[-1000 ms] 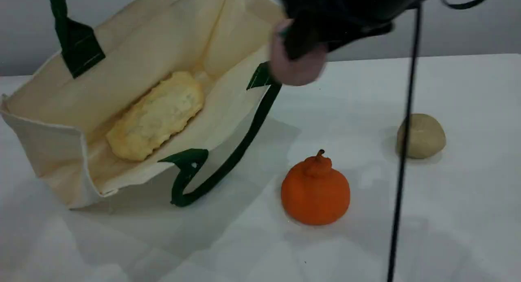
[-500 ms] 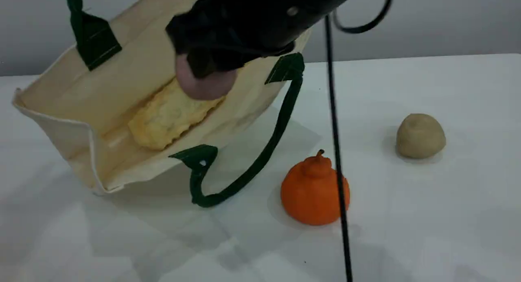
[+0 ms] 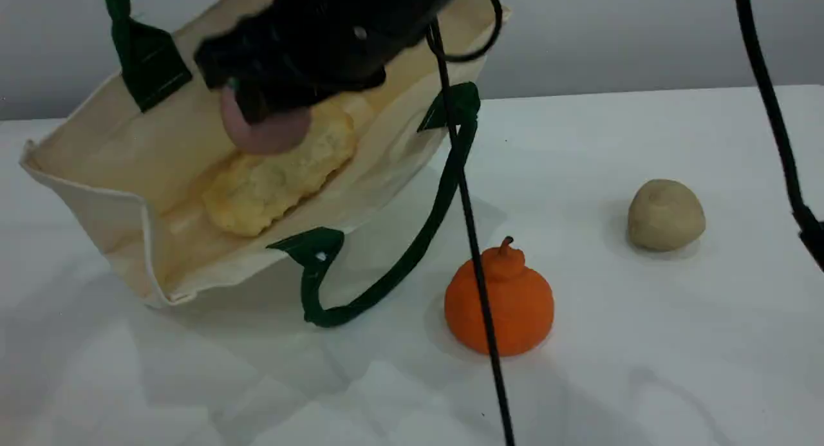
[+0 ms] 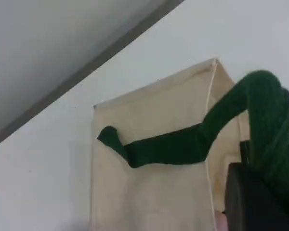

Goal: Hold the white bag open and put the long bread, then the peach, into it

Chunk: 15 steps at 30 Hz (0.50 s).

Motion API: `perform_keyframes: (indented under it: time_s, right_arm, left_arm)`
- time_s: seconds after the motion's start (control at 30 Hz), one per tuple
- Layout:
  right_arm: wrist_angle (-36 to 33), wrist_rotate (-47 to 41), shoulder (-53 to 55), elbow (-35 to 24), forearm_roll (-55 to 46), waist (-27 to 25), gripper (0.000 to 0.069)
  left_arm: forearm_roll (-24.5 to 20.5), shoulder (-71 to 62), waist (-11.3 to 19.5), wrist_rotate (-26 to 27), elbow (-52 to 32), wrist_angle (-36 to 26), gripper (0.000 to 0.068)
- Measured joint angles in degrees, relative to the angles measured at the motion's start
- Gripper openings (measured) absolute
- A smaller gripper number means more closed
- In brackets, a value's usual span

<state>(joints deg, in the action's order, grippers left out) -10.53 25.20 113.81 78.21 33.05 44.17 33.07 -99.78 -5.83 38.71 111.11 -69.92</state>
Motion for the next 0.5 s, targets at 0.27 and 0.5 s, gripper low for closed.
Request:
perform_keyframes:
  time_s: [0.27, 0.5]
  right_arm:
    - [-2.89, 0.06, -0.89, 0.51, -0.96, -0.19, 0.0594]
    - [-8.06, 0.25, -6.59, 0.51, -5.41, -1.49, 0.0596]
  left_arm:
    - [-0.12, 0.00, 0.00, 0.00, 0.00, -0.07, 0.0096]
    - [-0.12, 0.00, 0.00, 0.00, 0.00, -0.07, 0.0096]
